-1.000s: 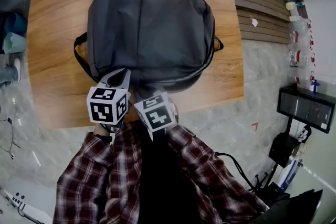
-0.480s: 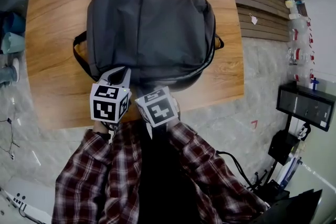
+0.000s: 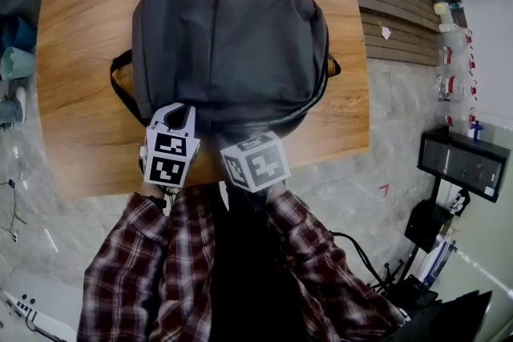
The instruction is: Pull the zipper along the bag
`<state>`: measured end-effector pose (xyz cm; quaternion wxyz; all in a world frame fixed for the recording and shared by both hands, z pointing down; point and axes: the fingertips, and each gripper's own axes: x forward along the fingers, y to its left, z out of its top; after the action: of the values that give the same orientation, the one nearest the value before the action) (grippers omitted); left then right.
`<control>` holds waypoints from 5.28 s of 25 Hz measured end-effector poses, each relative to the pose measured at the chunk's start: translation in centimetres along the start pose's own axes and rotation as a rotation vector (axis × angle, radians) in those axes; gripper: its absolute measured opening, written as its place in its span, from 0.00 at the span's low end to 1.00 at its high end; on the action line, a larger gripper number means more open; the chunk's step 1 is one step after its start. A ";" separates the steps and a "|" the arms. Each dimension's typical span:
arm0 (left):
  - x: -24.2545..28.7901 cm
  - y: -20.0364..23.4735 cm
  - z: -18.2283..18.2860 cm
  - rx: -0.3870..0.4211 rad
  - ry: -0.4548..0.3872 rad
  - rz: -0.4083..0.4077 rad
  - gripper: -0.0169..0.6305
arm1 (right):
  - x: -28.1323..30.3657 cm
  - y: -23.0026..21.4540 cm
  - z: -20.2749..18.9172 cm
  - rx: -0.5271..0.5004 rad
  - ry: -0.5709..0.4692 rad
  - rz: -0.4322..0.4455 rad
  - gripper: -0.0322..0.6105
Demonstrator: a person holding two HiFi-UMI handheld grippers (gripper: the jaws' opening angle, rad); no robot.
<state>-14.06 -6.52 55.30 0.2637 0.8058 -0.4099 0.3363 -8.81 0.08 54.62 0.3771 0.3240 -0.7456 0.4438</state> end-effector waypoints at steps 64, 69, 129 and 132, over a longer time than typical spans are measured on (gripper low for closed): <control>4.2 -1.5 1.4 -0.353 0.245 -0.134 0.04 | -6.2 -12.2 1.0 -0.281 0.047 -0.190 0.08; 4.7 -1.8 1.5 -0.330 0.263 -0.160 0.04 | -8.0 -15.4 1.3 -0.262 0.032 -0.237 0.08; 0.3 4.8 10.1 0.215 0.065 0.321 0.04 | 0.1 -0.2 -2.2 -0.289 -0.034 0.072 0.06; -1.1 0.3 6.1 -0.019 0.158 0.071 0.04 | 0.7 0.7 -1.2 -0.286 -0.044 0.081 0.06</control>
<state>-12.79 -10.47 50.64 0.2909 0.7590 -0.4195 0.4041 -9.40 1.36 55.37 0.3848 0.2463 -0.8218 0.3405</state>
